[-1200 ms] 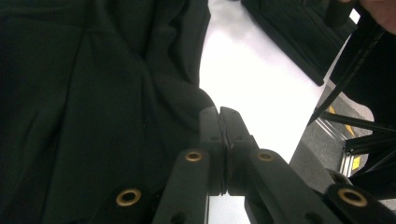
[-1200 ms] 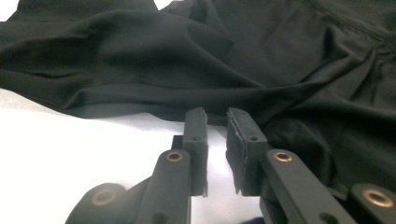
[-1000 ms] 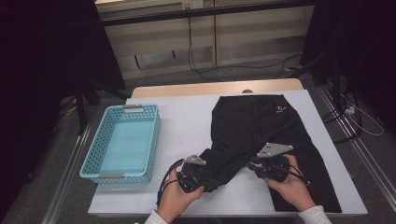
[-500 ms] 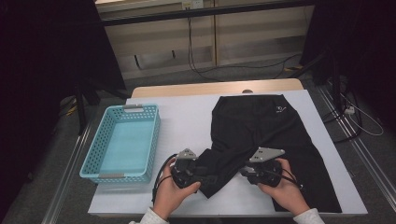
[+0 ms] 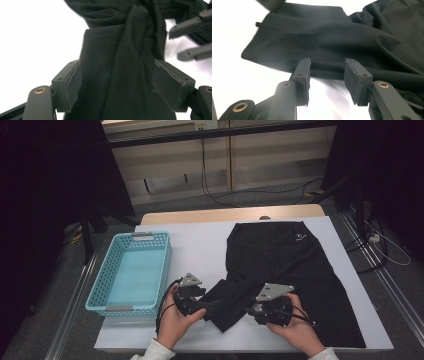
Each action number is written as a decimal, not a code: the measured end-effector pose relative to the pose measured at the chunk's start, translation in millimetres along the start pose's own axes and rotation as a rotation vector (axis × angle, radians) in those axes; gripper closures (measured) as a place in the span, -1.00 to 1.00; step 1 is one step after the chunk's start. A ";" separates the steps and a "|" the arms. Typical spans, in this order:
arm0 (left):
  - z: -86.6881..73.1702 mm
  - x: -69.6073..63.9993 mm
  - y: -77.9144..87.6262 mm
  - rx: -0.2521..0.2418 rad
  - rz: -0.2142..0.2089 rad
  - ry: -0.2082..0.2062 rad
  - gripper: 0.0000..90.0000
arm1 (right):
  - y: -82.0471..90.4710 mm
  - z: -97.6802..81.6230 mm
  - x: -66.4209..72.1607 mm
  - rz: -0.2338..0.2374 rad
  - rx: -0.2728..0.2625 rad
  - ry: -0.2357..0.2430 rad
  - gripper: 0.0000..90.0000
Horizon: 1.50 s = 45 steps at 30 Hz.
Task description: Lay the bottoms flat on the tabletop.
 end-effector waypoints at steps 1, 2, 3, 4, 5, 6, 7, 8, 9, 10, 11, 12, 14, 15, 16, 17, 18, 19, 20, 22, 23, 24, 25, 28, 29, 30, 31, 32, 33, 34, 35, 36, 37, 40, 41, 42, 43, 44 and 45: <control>0.3 0.9 0.5 -0.004 0.003 0.000 -0.46 | -4.3 1.4 4.4 0.013 -0.002 0.004 0.20; 0.7 2.3 1.6 -0.013 0.008 0.002 -0.48 | -6.1 2.0 6.8 0.018 -0.001 0.002 0.20; 0.7 2.3 1.6 -0.013 0.008 0.002 -0.49 | -6.1 2.0 6.8 0.018 -0.001 0.002 0.20; 0.7 2.8 2.0 -0.014 0.008 0.007 -0.49 | -9.0 3.8 11.6 0.025 -0.003 0.013 0.16; 0.6 3.3 2.1 -0.013 0.014 0.003 -0.49 | -9.0 3.8 11.6 0.025 -0.003 0.013 0.16; 0.5 3.7 2.1 -0.011 0.015 0.003 -0.50 | -11.0 6.2 16.6 0.037 -0.016 0.024 0.13; 0.5 4.4 2.5 -0.008 0.020 -0.002 -0.51 | -12.6 7.1 19.0 0.047 -0.019 0.028 0.10; 0.8 4.0 2.7 -0.012 0.020 0.001 -0.52 | -14.8 7.8 21.1 0.059 -0.020 0.029 0.08; 0.8 4.0 2.7 -0.012 0.020 0.001 -0.51 | -14.8 7.8 21.1 0.059 -0.020 0.029 0.08; 0.9 4.0 2.9 -0.015 0.020 0.004 -0.51 | -17.4 8.3 23.0 0.067 -0.014 0.030 0.07; 0.9 3.4 2.8 -0.021 0.027 0.006 -0.51 | -22.3 9.4 26.2 0.073 -0.011 0.035 0.02; 0.9 3.4 2.8 -0.021 0.027 0.006 -0.50 | -24.5 9.9 27.8 0.081 -0.013 0.042 0.01; 1.2 3.3 2.8 -0.020 0.028 0.003 -0.51 | -28.6 10.3 30.9 0.086 -0.003 0.053 0.01; 1.2 3.3 2.8 -0.020 0.028 0.003 -0.51 | -28.6 10.3 30.9 0.086 -0.003 0.053 0.01; 1.4 4.0 3.3 -0.022 0.033 0.000 -0.51 | -31.6 9.8 32.7 0.096 0.008 0.057 0.05; 1.4 4.4 3.8 -0.022 0.031 0.001 -0.52 | -36.0 8.3 34.2 0.115 0.015 0.055 0.27; 1.4 5.0 5.0 -0.030 0.032 0.011 -0.52 | -35.9 8.8 34.4 0.134 0.017 0.060 0.47; 1.5 5.2 5.4 -0.029 0.034 0.008 -0.53 | -35.3 9.5 34.0 0.130 0.027 0.071 0.63; 1.5 5.0 5.5 -0.030 0.030 0.011 -0.53 | -34.7 9.7 32.9 0.125 0.033 0.062 0.78; 1.7 5.0 5.6 -0.032 0.033 0.010 -0.53 | -33.4 8.1 29.2 0.143 0.038 0.054 0.99; 1.8 5.3 5.9 -0.033 0.035 0.008 -0.53 | -32.4 7.3 27.4 0.150 0.040 0.040 1.00; 1.8 5.3 5.9 -0.033 0.035 0.008 -0.53 | -32.4 7.3 27.4 0.150 0.040 0.040 1.00; 1.7 5.4 6.2 -0.035 0.036 0.009 -0.53 | -29.8 5.8 24.5 0.164 0.045 0.039 1.00; 1.5 6.8 7.3 -0.036 0.040 0.013 -0.53 | -24.3 3.6 21.7 0.155 0.068 0.044 1.00; 1.3 7.1 7.2 -0.037 0.042 0.018 -0.54 | -17.9 -2.2 18.5 0.155 0.074 0.038 1.00; 1.2 7.4 7.0 -0.035 0.042 0.018 -0.54 | -14.7 -5.3 16.8 0.158 0.073 0.032 1.00; 1.0 7.6 6.4 -0.033 0.041 0.017 -0.54 | -14.7 -5.3 16.8 0.158 0.073 0.032 1.00; 0.8 7.9 5.1 -0.035 0.044 0.027 -0.54 | -9.3 -9.8 12.0 0.151 0.079 0.028 1.00; 0.8 7.9 5.1 -0.035 0.044 0.027 -0.54 | -7.6 -11.5 10.2 0.150 0.078 0.023 1.00; 0.3 8.8 4.2 -0.028 0.042 0.026 -0.54 | -6.2 -12.7 8.7 0.144 0.080 0.020 1.00; 0.3 8.8 4.2 -0.028 0.042 0.026 -0.54 | -6.2 -12.7 8.7 0.144 0.080 0.020 1.00; -0.1 8.9 3.3 -0.028 0.042 0.028 -0.54 | -5.2 -13.5 7.7 0.141 0.081 0.020 1.00; -0.5 8.9 2.5 -0.024 0.038 0.031 -0.53 | -4.2 -14.1 7.2 0.137 0.081 0.022 1.00; -2.1 10.1 -0.5 -0.013 0.039 0.030 -0.52 | -2.1 -14.2 6.8 0.131 0.079 0.031 1.00; -2.1 10.1 -0.5 -0.013 0.039 0.030 -0.52 | -2.1 -14.2 6.8 0.131 0.079 0.031 1.00; -2.9 11.0 -1.7 -0.009 0.040 0.027 -0.51 | -0.9 -14.1 6.5 0.125 0.080 0.035 1.00; -2.9 11.0 -1.7 -0.009 0.040 0.027 -0.48 | -0.3 -14.3 6.1 0.125 0.079 0.031 1.00; -4.2 11.5 -4.2 -0.004 0.041 0.032 -0.47 | 0.0 -14.8 5.6 0.128 0.077 0.031 1.00; -4.9 12.0 -5.6 0.000 0.049 0.032 -0.46 | 0.3 -15.4 5.2 0.125 0.076 0.030 1.00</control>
Point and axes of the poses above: each handheld gripper's, and its own axes: y roughly backward along the jaws, z roughly out of its top, x roughly to its left, the point moved 1 cm from there along -y, roughly forward along the jaws, and after that the axes turned 2 degrees about x, right-handed, at the moved point
